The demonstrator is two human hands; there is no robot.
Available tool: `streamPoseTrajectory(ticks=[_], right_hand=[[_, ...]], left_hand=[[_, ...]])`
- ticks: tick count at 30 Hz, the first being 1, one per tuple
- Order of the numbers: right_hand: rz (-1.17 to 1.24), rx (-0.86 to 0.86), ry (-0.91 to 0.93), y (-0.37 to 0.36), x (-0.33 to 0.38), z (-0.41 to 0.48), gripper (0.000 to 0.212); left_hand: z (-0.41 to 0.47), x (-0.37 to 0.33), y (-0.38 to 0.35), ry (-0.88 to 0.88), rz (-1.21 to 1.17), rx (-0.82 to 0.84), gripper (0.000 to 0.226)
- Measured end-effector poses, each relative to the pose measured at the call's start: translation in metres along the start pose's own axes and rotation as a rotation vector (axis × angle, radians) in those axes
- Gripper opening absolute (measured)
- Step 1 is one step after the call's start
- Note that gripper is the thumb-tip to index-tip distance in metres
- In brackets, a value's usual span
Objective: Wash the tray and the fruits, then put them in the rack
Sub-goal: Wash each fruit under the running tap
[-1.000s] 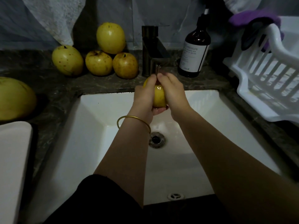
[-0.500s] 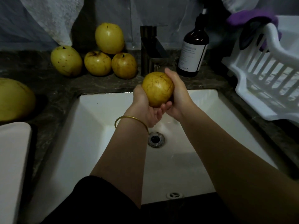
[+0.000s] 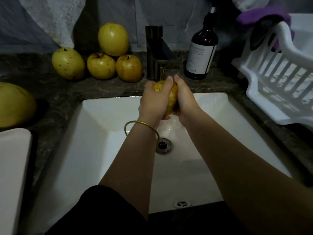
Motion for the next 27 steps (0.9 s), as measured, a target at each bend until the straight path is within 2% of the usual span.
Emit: streamPoseTrajectory(ticks=[2, 6, 9, 11, 14, 15, 19, 21, 24, 27], right_hand=[[-0.008, 0.038, 0.037, -0.007, 0.004, -0.004, 0.054], [-0.026, 0.174, 0.197, -0.021, 0.016, -0.012, 0.039], [-0.173, 0.203, 0.348, -0.025, 0.026, -0.022, 0.020], [-0.253, 0.119, 0.425, -0.020, 0.031, -0.025, 0.017], [-0.193, -0.001, 0.379, -0.009, 0.029, -0.020, 0.028], [-0.188, -0.017, 0.355, -0.007, 0.027, -0.019, 0.027], [-0.212, -0.012, 0.308, -0.011, 0.022, -0.017, 0.037], [-0.152, 0.039, 0.327, -0.016, 0.027, -0.020, 0.032], [-0.175, 0.101, 0.390, -0.020, 0.033, -0.024, 0.031], [-0.285, 0.057, 0.477, -0.020, 0.036, -0.027, 0.021]], left_hand=[[0.004, 0.003, 0.004, 0.050, -0.049, -0.043, 0.038], [0.005, 0.026, 0.004, 0.361, -0.392, -0.022, 0.053], [-0.001, 0.032, 0.002, 0.463, -0.532, 0.020, 0.058], [-0.004, 0.033, -0.004, 0.475, -0.569, 0.050, 0.062], [0.000, 0.032, -0.014, 0.425, -0.536, 0.124, 0.096], [-0.002, 0.029, -0.015, 0.410, -0.506, 0.139, 0.100], [-0.001, 0.022, -0.008, 0.238, -0.293, 0.058, 0.081], [0.003, 0.020, -0.003, 0.203, -0.256, 0.014, 0.079], [0.003, 0.027, -0.005, 0.321, -0.344, 0.040, 0.070], [0.001, 0.031, -0.007, 0.366, -0.362, 0.072, 0.069]])
Point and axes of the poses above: each hand's wrist, its own z-axis towards the middle knuckle, its own y-axis out of the back of the hand, x = y × z, the point moved 8 cm from there along z, towards the middle knuckle, and after that the axes turned 3 degrees about -x, right-handed, at the moved point
